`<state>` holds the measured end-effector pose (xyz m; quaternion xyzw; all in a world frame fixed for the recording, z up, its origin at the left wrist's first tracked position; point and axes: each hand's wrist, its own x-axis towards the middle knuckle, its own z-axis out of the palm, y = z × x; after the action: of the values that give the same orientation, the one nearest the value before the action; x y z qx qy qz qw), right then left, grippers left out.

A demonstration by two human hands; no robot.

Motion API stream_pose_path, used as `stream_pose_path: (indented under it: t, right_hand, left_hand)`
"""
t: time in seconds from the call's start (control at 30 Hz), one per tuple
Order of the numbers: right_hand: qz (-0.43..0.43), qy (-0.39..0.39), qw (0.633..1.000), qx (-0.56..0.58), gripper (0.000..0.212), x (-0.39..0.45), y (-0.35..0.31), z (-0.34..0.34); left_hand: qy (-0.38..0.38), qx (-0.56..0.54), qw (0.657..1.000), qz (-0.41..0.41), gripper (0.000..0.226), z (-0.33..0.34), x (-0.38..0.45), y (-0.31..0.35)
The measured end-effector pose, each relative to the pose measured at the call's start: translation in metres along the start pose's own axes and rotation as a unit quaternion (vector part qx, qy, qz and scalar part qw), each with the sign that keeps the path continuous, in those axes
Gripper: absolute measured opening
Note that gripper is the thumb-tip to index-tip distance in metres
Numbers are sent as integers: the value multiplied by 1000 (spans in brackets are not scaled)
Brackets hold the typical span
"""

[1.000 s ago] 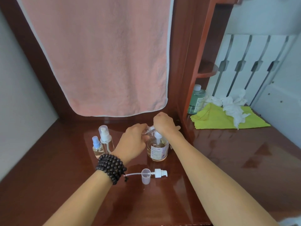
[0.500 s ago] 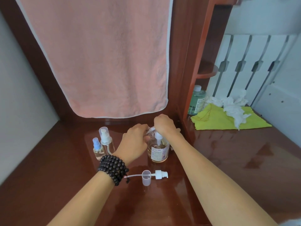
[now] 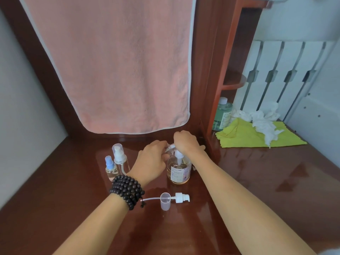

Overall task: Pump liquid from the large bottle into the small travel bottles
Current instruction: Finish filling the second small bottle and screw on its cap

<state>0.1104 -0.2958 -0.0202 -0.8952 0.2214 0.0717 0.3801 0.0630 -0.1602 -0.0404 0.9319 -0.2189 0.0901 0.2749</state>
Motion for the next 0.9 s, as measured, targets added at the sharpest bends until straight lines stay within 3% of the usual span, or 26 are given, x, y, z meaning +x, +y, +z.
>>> stream_pose_path:
  t: [0.17, 0.37, 0.53, 0.8, 0.9]
  right_hand:
    - [4, 26, 999, 29, 44, -3, 0, -6]
    - [-21, -3, 1000, 21, 47, -1, -6, -10]
    - [-3, -17, 1000, 7, 33, 3, 2, 0]
    - [-16, 5, 999, 32, 43, -8, -8, -15]
    - [-25, -9, 1000, 12, 37, -4, -11, -11]
  left_hand:
    - [11, -14, 1000, 11, 28, -6, 0, -2]
    - [7, 14, 1000, -1, 38, -14, 5, 4]
    - [4, 9, 1000, -3, 31, -1, 1, 0]
    - [14, -16, 1000, 0, 35, -11, 5, 1]
    - [12, -3, 1000, -2, 37, -12, 6, 3]
